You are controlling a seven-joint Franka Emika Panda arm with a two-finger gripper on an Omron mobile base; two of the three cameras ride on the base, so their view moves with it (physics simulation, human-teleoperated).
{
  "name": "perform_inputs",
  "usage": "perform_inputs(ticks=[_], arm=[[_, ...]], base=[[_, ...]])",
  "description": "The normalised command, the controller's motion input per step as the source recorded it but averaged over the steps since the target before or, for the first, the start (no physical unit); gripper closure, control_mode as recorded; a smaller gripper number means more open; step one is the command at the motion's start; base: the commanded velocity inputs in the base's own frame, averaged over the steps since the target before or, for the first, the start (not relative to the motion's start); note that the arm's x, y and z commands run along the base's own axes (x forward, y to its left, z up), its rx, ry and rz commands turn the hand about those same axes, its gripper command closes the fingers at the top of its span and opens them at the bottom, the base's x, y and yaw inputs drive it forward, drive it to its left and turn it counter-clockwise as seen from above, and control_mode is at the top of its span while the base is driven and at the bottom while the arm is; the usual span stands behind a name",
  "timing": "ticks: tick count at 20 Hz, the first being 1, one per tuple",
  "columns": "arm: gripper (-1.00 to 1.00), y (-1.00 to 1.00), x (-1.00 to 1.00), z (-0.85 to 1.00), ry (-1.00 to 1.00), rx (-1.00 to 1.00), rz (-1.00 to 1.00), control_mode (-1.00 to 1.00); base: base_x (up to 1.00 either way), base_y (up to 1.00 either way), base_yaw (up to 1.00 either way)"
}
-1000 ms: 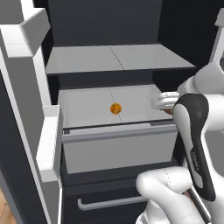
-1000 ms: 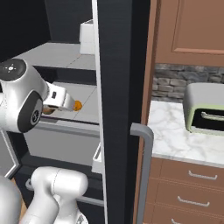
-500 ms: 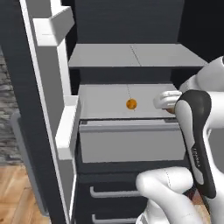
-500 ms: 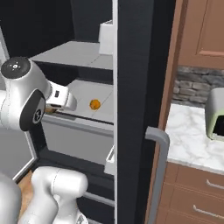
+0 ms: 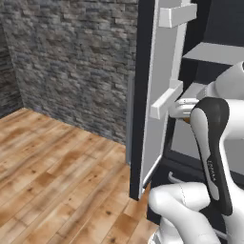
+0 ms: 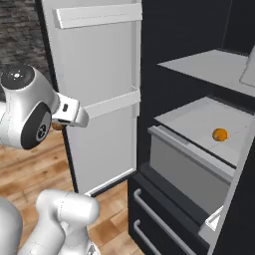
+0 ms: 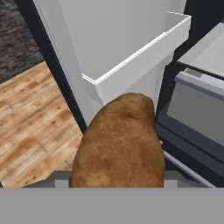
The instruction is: Open the fridge, remove the orange, potato, and steak, and place them on any counter.
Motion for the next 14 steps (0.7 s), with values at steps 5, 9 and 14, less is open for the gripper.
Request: perform_inputs(ticks=[5,9,14], arm=[[1.0,0.0,0.0,0.0,0.0,0.0,0.0,1.0],[1.0,0.0,0.0,0.0,0.0,0.0,0.0,1.0],[1.0,0.0,0.0,0.0,0.0,0.0,0.0,1.0]], base=[[-0.6,0.38,0.99],[-0.5,0.41,0.98],[-0.23,0.42,0.91]])
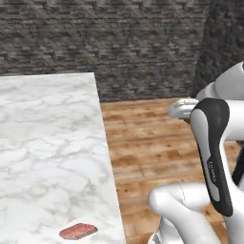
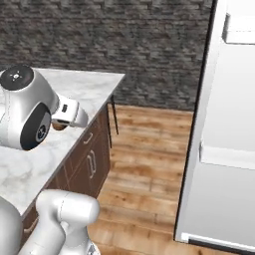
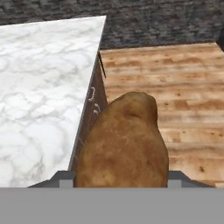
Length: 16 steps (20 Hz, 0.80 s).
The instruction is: Open the fridge, remove the orange, potato, and steak, and place them on any counter.
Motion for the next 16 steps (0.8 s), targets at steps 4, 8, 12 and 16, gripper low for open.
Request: perform_inputs(ticks=[4,8,12,16], arm=[[1.0,0.0,0.0,0.0,0.0,0.0,0.0,1.0],[1.0,0.0,0.0,0.0,0.0,0.0,0.0,1.0],[1.0,0.0,0.0,0.0,0.0,0.0,0.0,1.0],[1.0,0.0,0.0,0.0,0.0,0.0,0.0,1.0]], base=[[-0.01,0.0,0.64],[-0.12,0.0,0.48],[0.02,0.0,0.21],[0.0,0.06,0.06]])
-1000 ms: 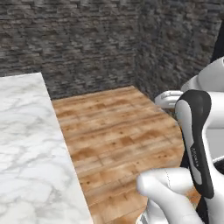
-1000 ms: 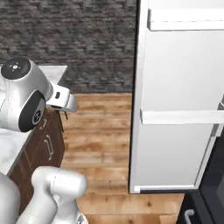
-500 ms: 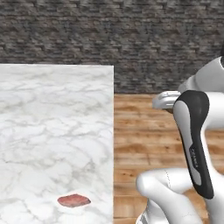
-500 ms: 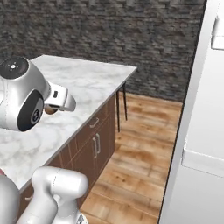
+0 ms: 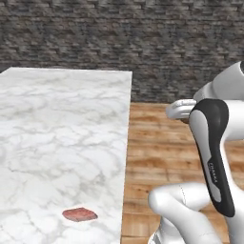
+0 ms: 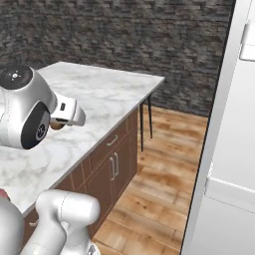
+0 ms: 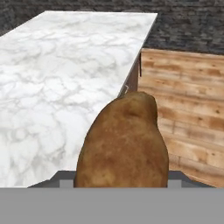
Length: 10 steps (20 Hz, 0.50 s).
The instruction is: Open the fridge, remove the orange, potato, and steak, and place them on any counter.
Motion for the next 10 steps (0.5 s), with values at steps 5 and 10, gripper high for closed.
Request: perform_inputs(ticks=[5,10], arm=[[1.0,0.29,0.02,-0.21,0.08,0.0,0.13,-1.0],[1.0,0.91,0.27,-0.65,0.36,-0.01,0.53,-1.0]], base=[[0.0,0.11,0.04],[0.0,0.0,0.0]])
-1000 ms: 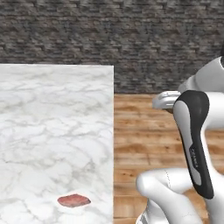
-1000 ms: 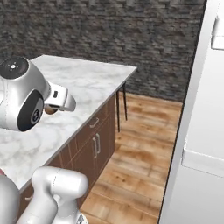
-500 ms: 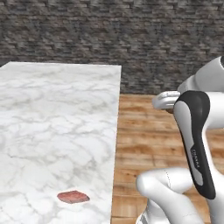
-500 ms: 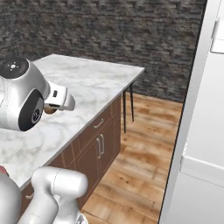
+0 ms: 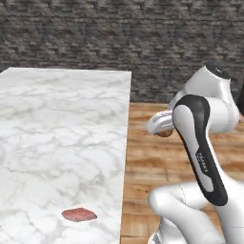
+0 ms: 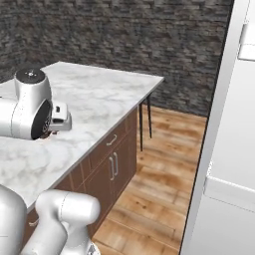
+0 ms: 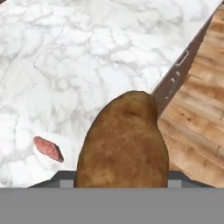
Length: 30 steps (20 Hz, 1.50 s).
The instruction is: Open the fridge, remove the orange, potato, and steak, and place them on any counter.
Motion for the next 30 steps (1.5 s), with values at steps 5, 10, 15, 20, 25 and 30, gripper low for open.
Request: perform_inputs(ticks=[5,10,15,20,25,30], arm=[[1.0,1.0,0.28,-0.63,0.28,-0.18,0.29,-1.0],[1.0,1.0,0.26,-0.38,0.03,-0.26,0.08,-1.0],[1.0,0.4,0.58,-0.59,0.15,-0.03,0.12,-1.0],[1.0,0.22,0.73,-0.9,0.16,-0.05,0.23,-1.0],[1.0,0.64,0.54,-0.87,0.04,-0.18,0.16,-1.0],[1.0,0.28,0.48,-0.78,0.13,-0.07,0.17,-1.0]], base=[[0.0,0.0,0.0],[0.0,0.0,0.0],[0.0,0.0,0.0],[0.0,0.0,0.0],[0.0,0.0,0.0],[0.0,0.0,0.0]])
